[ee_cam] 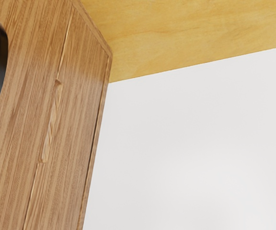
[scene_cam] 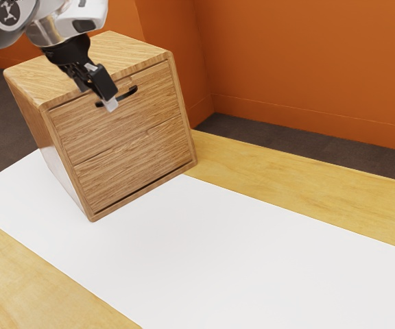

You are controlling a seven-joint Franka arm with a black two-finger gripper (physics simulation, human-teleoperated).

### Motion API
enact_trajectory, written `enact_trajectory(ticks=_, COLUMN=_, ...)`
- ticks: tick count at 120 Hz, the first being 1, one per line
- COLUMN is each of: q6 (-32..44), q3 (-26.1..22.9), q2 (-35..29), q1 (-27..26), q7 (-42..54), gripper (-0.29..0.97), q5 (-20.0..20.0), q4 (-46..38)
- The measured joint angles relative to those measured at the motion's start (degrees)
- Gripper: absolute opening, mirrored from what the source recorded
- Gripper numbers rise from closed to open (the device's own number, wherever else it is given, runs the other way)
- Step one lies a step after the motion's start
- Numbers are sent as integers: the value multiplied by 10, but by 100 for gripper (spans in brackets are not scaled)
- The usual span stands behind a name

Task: Pull the drawer handle with one arm to open the drawer

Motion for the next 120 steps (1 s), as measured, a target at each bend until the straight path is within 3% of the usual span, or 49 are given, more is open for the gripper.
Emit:
enact_trajectory(ticks=63, q6=39, q3=67, q2=10, q1=-41, q7=21, gripper=68, q5=2, q4=-1)
enact_trajectory(ticks=120, q6=67, q3=69, q2=24, q1=30, q7=30, gripper=68, q5=1, q4=10)
